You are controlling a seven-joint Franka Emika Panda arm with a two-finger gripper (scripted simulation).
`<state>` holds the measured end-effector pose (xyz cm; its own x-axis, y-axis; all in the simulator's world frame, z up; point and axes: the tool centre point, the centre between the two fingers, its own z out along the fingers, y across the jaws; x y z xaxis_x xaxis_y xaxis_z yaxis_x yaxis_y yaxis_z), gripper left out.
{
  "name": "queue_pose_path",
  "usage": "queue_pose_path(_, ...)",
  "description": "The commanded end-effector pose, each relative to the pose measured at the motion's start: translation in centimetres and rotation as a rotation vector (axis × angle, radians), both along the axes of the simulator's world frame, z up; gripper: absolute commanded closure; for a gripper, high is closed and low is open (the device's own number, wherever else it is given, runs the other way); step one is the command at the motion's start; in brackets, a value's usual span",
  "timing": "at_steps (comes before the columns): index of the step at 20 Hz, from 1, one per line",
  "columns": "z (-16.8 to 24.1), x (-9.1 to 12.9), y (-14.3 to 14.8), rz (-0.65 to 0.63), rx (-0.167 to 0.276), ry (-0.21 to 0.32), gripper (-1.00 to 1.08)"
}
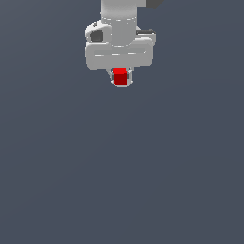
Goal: Pick up the red cube and move it to a goal position.
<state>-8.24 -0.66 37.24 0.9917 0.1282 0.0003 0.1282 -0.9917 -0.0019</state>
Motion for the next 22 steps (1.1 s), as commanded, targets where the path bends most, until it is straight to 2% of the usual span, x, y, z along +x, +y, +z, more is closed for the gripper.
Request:
queue_pose_path(1, 2.6, -0.3, -0.8, 0.0, 0.0, 0.0, 1.08)
queue_pose_path(11, 9.8, -0.6, -2.8, -0.001, -0.001, 0.0, 1.08)
queue_pose_path(22, 11.9, -0.5, -3.4, -0.001, -0.002, 0.0, 1.08)
